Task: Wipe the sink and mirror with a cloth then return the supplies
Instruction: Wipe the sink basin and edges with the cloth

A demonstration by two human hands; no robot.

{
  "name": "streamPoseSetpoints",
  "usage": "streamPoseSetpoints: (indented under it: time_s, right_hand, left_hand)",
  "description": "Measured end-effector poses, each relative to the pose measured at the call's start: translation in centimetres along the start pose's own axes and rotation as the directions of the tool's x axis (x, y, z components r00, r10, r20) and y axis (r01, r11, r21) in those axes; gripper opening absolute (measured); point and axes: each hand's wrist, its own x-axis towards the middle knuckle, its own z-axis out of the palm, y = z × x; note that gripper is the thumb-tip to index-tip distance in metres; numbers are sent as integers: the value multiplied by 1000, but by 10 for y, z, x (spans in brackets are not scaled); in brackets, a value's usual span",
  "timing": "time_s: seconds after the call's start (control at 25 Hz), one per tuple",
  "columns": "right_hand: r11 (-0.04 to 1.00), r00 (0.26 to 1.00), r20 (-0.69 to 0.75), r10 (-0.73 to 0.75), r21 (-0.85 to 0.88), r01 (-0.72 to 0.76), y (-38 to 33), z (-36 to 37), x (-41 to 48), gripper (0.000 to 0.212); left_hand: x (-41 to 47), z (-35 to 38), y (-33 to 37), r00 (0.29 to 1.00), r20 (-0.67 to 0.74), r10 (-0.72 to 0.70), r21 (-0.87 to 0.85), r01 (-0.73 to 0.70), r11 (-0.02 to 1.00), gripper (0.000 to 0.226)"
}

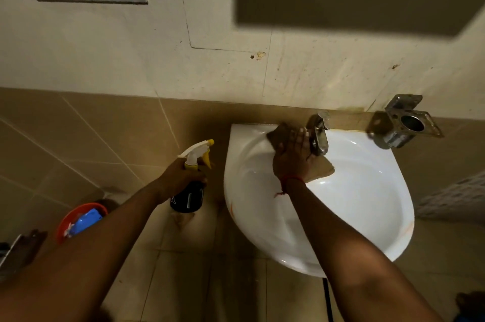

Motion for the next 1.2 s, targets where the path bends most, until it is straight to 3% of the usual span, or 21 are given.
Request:
streamPoseSetpoints:
  time_s: [0.08,0.16,0.2,0.28,0.36,0.4,0.48,0.56,0.68,0.76,0.84,0.96,1.08,1.2]
  right_hand:
    - [997,986,144,-78,-1,79,-27,-1,8,61]
    - [937,900,281,-332,-7,348,-46,-5,13,57]
    - [917,857,337,-390,59,395,-52,-12,12,55]
    - [930,863,354,-360,210,301,-60,-15,18,53]
    - [958,957,185,-222,227,178,-75,-7,7,53]
    - [976,987,102,-122,195,100,-86,0,-5,63]
    - [983,992,71,109,142,-118,-108,8,-29,92]
    - [950,966,133,223,193,-246,-124,11,-40,103]
    - [907,918,358,171,307,-289,-108,98,9,108]
    - [953,900,407,157,176,-245,-107,119,7,93]
    - [991,904,418,85,62,-122,-122,73,-50,80]
    - [1000,928,373,17,4,-20,-136,8,-127,96]
    - [996,897,442,-1,-79,41,-94,-15,-186,83]
    - [917,893,448,-37,-340,209,-29,-58,-230,60]
  left_hand:
    - [-9,-7,-5,998,57,-38,35,36,999,29]
    - [-16,-17,-12,981,169,-98,119,79,990,28]
    - [-20,-21,-17,967,219,-130,178,91,980,24]
    - [-29,-27,-26,948,263,-181,252,113,961,20]
    - [-32,-31,-37,958,218,-186,270,124,955,42]
    - [-34,-32,-40,969,175,-176,269,125,955,52]
    - [-34,-34,-49,982,91,-168,240,142,960,56]
    - [-32,-37,-59,984,38,-172,220,160,962,58]
    - [-29,-45,-74,988,35,-151,181,143,973,74]
    - [-30,-52,-91,987,40,-153,159,145,977,77]
    - [-43,-55,-98,988,30,-149,142,143,979,75]
    - [-70,-48,-92,986,46,-158,123,151,981,61]
    - [-67,-34,-123,978,140,-152,111,138,984,66]
    - [-90,-13,-89,985,132,-116,74,107,992,31]
